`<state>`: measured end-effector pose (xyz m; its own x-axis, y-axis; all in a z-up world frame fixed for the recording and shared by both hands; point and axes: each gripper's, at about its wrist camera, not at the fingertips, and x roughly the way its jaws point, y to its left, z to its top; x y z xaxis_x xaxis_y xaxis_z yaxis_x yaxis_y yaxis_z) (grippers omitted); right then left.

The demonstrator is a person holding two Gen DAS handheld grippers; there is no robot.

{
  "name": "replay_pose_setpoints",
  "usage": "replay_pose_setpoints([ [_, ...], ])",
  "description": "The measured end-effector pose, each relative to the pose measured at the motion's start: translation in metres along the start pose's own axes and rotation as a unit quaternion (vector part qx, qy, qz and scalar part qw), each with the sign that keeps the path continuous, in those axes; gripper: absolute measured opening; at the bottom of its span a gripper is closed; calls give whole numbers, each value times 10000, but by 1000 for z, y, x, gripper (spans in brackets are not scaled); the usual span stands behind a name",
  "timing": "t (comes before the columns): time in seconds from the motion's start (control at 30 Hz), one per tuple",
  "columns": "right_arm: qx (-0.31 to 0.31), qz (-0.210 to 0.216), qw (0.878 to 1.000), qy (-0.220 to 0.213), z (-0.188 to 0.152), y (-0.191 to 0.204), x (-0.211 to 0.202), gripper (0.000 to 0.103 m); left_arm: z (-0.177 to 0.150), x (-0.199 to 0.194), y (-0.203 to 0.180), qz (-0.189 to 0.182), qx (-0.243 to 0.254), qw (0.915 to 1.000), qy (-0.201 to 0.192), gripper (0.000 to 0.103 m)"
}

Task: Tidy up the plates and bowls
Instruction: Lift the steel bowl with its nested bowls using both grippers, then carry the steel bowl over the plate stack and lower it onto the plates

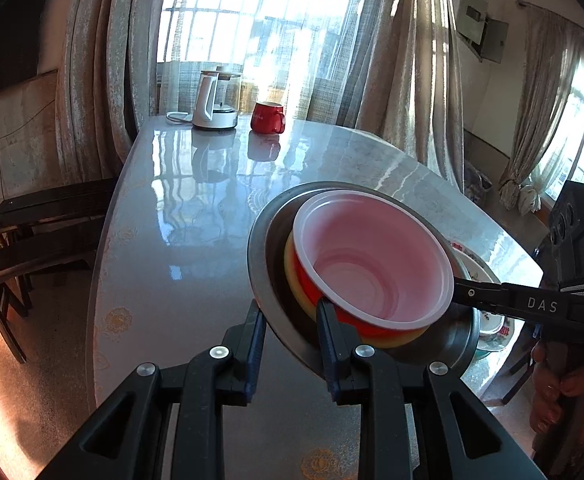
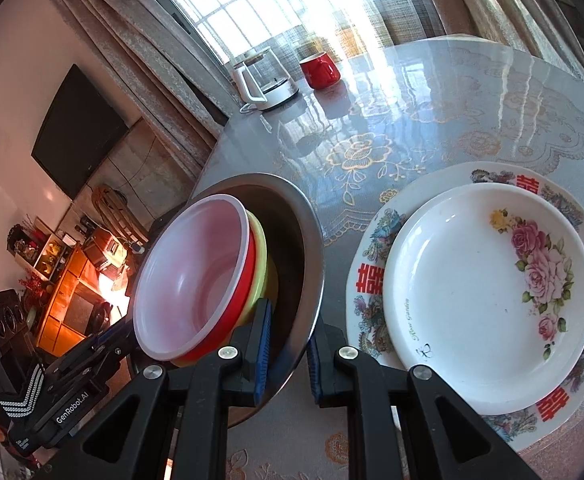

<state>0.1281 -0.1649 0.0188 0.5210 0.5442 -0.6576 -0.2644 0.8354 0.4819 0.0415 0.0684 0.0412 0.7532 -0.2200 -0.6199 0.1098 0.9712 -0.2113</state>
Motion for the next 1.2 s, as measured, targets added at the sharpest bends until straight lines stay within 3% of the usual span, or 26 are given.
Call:
replay_pose_setpoints([
  [0.5,306,-276,9963,-756,10,-28,-64,16,42,13,-61,-430,541,9972,-294,26],
  [1.2,1160,-840,9830,-1146,8,-100,-111,16,54,64,-142,-972,1068,9895,-27,26],
])
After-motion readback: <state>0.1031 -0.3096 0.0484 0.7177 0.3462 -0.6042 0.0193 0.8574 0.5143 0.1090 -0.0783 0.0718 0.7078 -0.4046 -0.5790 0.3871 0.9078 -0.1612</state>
